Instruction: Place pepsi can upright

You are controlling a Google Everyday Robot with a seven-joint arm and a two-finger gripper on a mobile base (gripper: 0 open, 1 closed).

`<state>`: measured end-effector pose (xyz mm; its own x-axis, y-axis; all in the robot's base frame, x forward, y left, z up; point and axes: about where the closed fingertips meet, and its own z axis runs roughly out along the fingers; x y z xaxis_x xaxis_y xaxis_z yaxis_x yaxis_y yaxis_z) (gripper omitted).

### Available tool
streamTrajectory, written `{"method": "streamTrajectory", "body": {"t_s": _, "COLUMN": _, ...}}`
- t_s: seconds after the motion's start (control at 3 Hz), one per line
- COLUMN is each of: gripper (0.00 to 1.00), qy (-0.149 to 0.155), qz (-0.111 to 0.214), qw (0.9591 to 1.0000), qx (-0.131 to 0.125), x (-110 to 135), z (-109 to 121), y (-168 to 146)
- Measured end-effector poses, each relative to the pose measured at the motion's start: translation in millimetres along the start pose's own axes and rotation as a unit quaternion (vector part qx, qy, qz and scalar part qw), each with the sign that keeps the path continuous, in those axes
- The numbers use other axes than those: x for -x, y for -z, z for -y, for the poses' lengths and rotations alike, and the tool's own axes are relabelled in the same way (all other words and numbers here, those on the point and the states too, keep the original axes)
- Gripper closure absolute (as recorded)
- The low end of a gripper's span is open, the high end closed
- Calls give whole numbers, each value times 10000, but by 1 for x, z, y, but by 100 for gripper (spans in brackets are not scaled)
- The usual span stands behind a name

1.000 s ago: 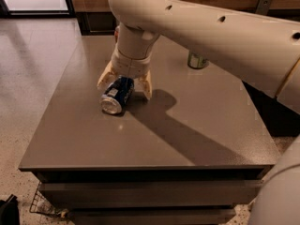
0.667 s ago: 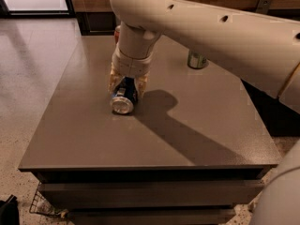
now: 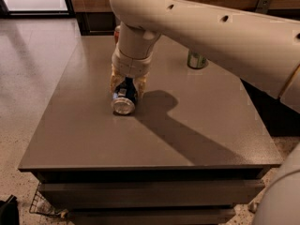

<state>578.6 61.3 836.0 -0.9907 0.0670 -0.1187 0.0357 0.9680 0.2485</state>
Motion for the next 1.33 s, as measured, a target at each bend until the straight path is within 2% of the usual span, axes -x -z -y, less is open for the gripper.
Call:
{"method": "streamTrajectory", "body": {"t_s": 0.67, "gripper": 100, "qy": -7, "qz": 68, "qw": 10000, "qx": 26, "x": 3, "z": 2, "y": 3}}
{"method": "streamTrajectory", "body": {"t_s": 1.0, "gripper": 100, "qy": 15, "qz": 670, "qw": 9971, "qx": 356, "x": 19, "z": 16, "y": 24}}
{"method": "streamTrajectory", "body": {"t_s": 1.33, "gripper": 100, "qy": 136, "qz": 1654, "qw": 9807, "qx": 1035, "x": 45, "z": 43, "y": 61}}
